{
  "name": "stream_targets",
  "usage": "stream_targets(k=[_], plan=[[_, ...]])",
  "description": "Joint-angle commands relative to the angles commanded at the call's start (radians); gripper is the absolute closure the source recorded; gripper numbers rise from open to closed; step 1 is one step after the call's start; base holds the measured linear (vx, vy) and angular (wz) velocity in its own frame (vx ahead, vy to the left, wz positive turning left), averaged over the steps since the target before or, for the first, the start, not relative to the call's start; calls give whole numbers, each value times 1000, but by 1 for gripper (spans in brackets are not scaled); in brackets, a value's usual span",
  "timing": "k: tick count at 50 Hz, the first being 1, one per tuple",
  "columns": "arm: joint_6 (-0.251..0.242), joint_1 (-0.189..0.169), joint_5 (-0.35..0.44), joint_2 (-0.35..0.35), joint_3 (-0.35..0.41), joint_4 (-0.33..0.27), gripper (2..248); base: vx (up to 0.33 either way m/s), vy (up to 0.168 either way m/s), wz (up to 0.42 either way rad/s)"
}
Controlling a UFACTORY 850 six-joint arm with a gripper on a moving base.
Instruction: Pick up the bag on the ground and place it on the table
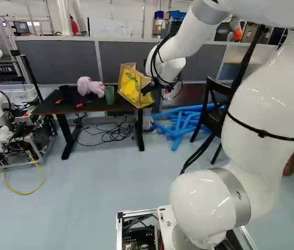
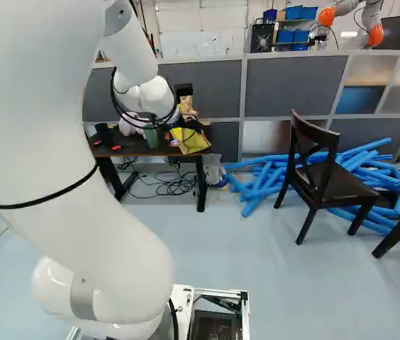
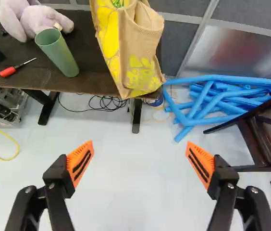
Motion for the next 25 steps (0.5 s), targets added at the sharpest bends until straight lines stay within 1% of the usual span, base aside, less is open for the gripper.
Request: stream_targets(k=[7,25], plan=[[16,-5,96,38,83,-7,3,0,0,0],[52,-14,303,119,262,-23,3,0,0,0]])
